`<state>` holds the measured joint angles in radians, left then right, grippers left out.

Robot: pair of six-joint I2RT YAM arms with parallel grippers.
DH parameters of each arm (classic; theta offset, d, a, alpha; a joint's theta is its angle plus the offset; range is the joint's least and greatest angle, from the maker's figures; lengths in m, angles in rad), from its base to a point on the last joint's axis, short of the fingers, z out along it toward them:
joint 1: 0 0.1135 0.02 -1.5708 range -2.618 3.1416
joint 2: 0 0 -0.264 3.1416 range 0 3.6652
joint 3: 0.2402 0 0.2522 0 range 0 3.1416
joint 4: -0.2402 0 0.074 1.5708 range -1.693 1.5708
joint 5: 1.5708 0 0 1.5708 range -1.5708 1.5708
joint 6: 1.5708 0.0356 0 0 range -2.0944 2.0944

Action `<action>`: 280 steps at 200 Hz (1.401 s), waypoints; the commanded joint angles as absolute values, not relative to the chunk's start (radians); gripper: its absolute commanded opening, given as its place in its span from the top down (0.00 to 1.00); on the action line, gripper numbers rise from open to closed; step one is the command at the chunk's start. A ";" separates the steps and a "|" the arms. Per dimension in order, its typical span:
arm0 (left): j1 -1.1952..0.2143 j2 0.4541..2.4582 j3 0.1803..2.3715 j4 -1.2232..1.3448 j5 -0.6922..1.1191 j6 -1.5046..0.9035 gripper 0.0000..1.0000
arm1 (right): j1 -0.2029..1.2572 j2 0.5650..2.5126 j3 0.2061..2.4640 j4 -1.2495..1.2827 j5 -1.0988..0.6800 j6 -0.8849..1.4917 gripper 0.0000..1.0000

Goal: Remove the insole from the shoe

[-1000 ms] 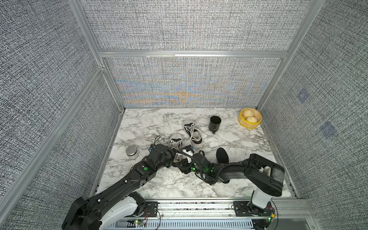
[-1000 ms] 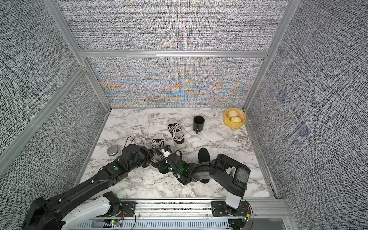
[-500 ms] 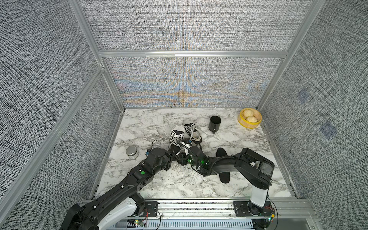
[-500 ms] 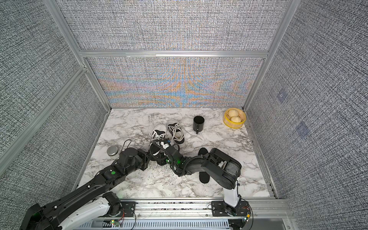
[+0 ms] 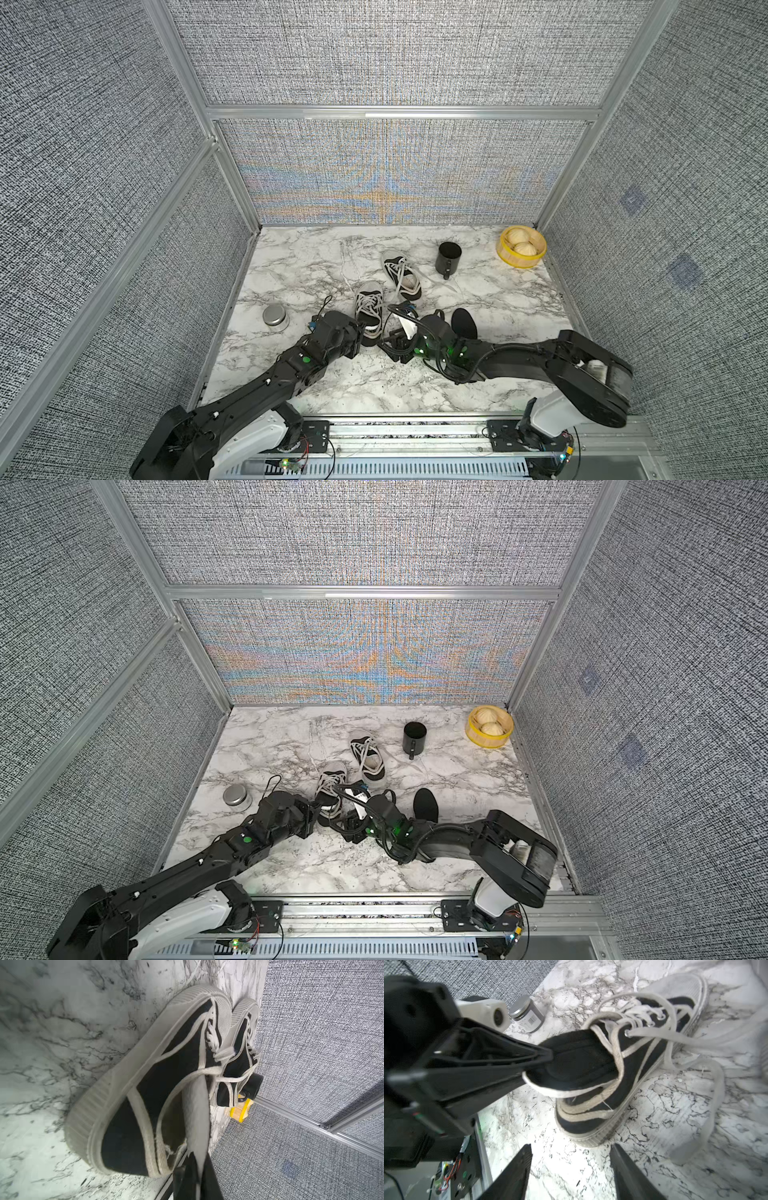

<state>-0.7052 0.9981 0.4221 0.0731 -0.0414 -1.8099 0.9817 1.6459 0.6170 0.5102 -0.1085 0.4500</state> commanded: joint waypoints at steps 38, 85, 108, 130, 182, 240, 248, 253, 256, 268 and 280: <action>-0.704 0.977 0.446 0.072 -0.012 -1.783 1.00 | 0.988 1.550 0.630 0.516 -0.018 -0.240 0.45; -0.703 0.942 0.443 0.034 -0.012 -1.784 1.00 | 0.975 1.700 0.793 0.464 -0.034 -0.431 0.48; -0.703 0.945 0.452 0.031 -0.010 -1.785 1.00 | 0.977 1.751 0.858 0.460 -0.074 -0.458 0.50; -0.703 0.946 0.460 0.028 -0.011 -1.781 1.00 | 0.976 1.766 0.856 0.463 -0.128 -0.473 0.51; -0.703 0.940 0.450 0.021 -0.009 -1.783 1.00 | 0.966 1.670 0.776 0.413 -0.192 -0.481 0.49; -0.703 0.947 0.463 0.020 -0.003 -1.785 1.00 | 0.964 1.752 0.868 0.375 -0.207 -0.535 0.52; -0.704 0.943 0.463 0.012 -0.002 -1.786 1.00 | 0.964 1.773 0.884 0.384 -0.207 -0.538 0.54; -0.704 0.940 0.465 0.007 -0.004 -1.786 1.00 | 0.964 1.785 0.893 0.389 -0.204 -0.542 0.56; -0.703 0.938 0.465 0.004 -0.005 -1.785 1.00 | 0.964 1.791 0.898 0.392 -0.200 -0.545 0.58; -0.703 0.930 0.466 -0.007 -0.004 -1.786 1.00 | 0.963 1.812 0.915 0.397 -0.191 -0.554 0.64; -0.703 0.921 0.466 -0.015 -0.007 -1.788 1.00 | 0.963 1.825 0.924 0.399 -0.179 -0.563 0.72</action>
